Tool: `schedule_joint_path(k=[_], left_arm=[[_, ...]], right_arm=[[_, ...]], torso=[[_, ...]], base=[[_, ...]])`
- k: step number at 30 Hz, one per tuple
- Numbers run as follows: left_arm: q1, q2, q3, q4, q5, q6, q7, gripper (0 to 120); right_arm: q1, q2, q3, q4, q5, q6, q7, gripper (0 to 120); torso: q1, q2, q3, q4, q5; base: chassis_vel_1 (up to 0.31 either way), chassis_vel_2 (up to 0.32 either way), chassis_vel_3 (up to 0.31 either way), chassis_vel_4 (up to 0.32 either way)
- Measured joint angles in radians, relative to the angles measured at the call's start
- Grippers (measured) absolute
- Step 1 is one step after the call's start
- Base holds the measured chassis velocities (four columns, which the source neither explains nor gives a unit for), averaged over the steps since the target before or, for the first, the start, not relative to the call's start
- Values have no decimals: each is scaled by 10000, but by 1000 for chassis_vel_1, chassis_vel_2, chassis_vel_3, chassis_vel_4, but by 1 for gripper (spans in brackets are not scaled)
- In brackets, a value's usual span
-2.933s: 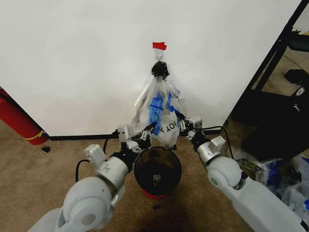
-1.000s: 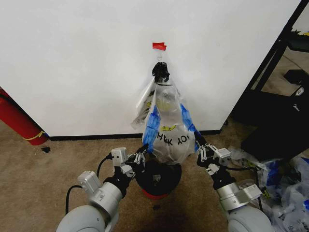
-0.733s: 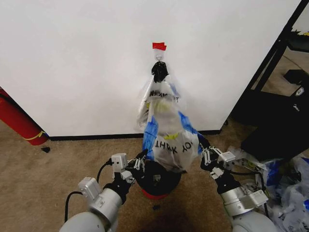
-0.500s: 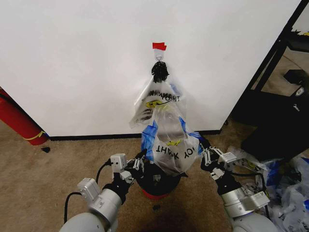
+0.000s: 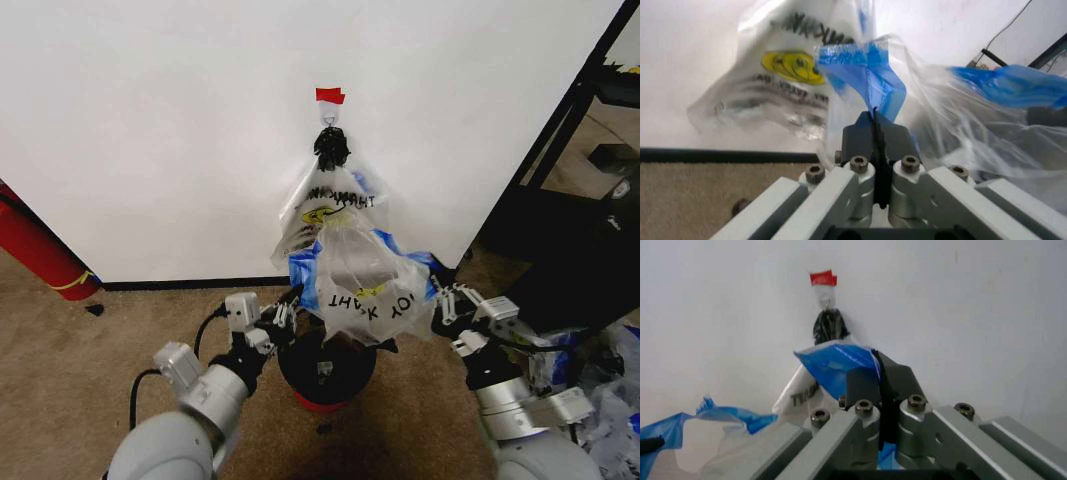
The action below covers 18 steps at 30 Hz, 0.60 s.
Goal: Pick up the garbage bag from the wall and place it over the trash bin.
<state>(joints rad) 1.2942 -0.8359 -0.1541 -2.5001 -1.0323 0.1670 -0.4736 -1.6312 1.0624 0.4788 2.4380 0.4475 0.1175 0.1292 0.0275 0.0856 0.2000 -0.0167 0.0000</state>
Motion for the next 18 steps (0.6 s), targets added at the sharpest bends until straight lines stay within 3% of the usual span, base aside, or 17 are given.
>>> schedule_joint_path(k=[18], left_arm=[[-552,717,-1199,0,-24,-210,423,0]], right_arm=[[1147,-1084,319,658,1758,-812,-91,0]], torso=[[0,0,0,1,-1]], base=[[0,0,0,0]])
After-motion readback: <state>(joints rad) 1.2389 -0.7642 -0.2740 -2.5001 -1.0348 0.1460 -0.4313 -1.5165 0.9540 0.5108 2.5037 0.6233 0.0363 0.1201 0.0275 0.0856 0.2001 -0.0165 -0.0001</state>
